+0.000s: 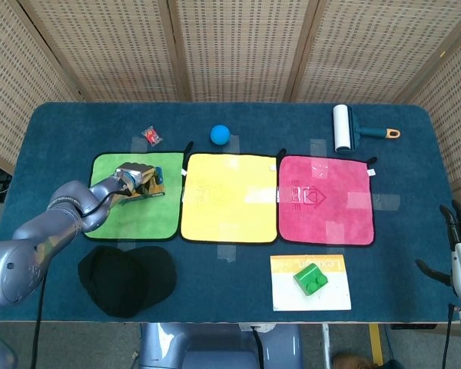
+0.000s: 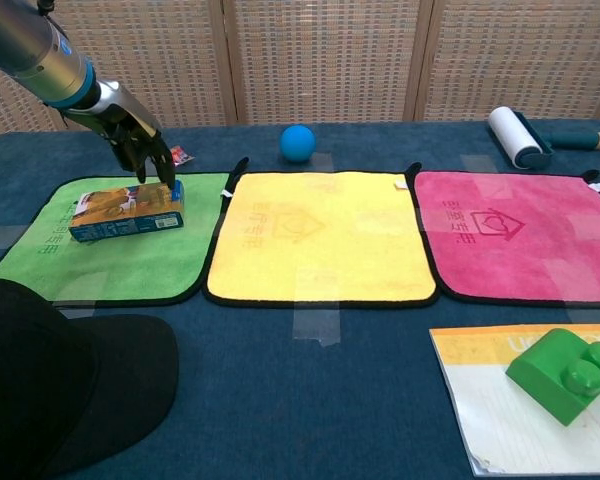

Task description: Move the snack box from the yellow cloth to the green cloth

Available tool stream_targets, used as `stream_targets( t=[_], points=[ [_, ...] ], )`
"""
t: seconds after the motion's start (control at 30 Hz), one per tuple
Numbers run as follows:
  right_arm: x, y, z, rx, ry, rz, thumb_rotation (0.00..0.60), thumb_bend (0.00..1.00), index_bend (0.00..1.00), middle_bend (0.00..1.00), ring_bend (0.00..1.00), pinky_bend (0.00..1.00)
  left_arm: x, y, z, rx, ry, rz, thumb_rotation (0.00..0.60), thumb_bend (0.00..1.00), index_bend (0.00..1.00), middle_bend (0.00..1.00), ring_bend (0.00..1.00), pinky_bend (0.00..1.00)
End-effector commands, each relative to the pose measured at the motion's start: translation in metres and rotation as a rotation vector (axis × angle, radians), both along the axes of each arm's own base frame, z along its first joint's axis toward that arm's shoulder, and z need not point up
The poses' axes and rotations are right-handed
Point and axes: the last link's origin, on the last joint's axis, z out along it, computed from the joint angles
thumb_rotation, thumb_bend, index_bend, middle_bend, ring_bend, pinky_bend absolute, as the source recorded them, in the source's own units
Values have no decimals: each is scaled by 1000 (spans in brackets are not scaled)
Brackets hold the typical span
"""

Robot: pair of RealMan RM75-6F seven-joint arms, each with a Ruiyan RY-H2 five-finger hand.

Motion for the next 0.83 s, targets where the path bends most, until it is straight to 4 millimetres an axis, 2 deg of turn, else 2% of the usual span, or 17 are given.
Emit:
stream_targets(
  t=[0.03,0.1,0.17,0.2,0.27,0.4,0.53,0.6,0.83],
  points=[
    [1,1,0,2,-2,4,600,9,0,0,0,0,10,-16,42,185,-362,-190,600,752,13,0,1,4],
    [2,2,0,4,-4,8,600,10,0,0,0,0,8,-28,62,264,-442,-253,600,279,0,0,0,0],
    [2,2,0,7,-6,12,600,10,0,0,0,0,-4,-46,83,350,-467,-306,600,45,0,0,0,0],
    [2,3,0,7,-9,14,600,10,0,0,0,0,-13,-58,94,399,-465,-325,600,1,0,0,0,0],
    [2,3,0,8,-12,17,600,10,0,0,0,0,-31,-77,108,474,-440,-345,600,0,0,0,0,0],
    [3,4,0,16,-19,26,600,10,0,0,0,0,-81,-126,136,636,-340,-327,600,0,0,0,0,0],
    [6,6,0,19,-24,40,600,9,0,0,0,0,-118,-164,152,734,-284,-273,600,0,0,0,0,0],
    [8,6,-1,21,-27,50,600,9,0,0,0,0,-143,-192,160,789,-232,-231,600,0,0,0,0,0],
    [8,6,-2,31,-27,54,600,10,0,0,0,0,-178,-243,162,868,-212,-186,600,0,0,0,0,0]
  ],
)
